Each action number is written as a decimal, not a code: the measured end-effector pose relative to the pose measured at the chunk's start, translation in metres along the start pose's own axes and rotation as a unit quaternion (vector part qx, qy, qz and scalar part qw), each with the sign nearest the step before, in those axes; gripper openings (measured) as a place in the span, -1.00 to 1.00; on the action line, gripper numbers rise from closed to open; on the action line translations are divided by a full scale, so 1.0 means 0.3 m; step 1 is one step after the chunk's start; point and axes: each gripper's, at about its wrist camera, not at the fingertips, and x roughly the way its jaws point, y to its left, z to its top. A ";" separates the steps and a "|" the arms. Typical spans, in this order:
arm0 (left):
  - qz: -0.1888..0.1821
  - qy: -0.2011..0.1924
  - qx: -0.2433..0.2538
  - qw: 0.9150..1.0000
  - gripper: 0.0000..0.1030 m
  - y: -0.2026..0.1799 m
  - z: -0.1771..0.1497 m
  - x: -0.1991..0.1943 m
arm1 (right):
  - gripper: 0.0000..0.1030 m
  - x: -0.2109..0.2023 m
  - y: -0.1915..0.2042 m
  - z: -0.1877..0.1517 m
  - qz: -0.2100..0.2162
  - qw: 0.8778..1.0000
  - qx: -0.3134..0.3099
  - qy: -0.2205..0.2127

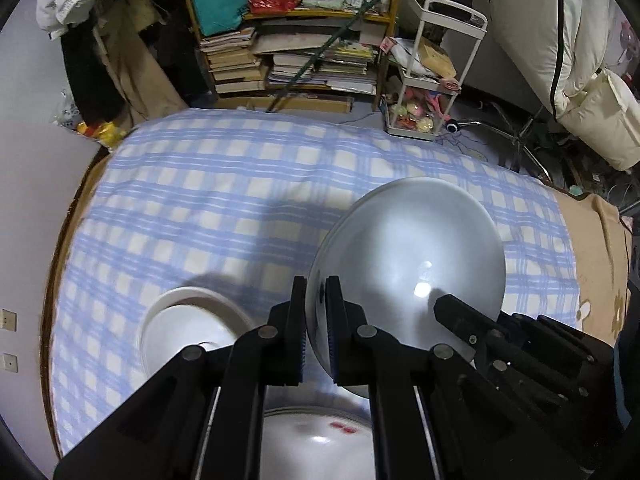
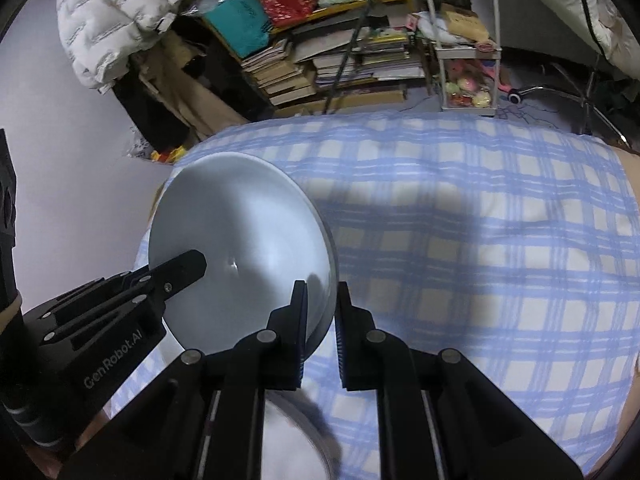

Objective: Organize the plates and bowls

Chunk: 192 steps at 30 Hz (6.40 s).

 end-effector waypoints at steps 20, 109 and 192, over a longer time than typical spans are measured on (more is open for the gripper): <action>0.013 0.017 -0.067 0.998 -0.82 0.368 -0.214 -0.044 | -0.73 0.109 0.313 -0.165 0.049 0.997 -0.047 0.027; -0.061 0.021 -0.167 0.984 0.26 0.763 -0.379 0.149 | 0.84 0.263 0.192 -0.196 -0.018 0.999 -0.016 0.041; -0.083 0.052 -0.170 0.981 -0.94 0.672 -0.304 0.252 | -0.84 0.336 0.351 -0.166 -0.055 0.994 -0.041 0.083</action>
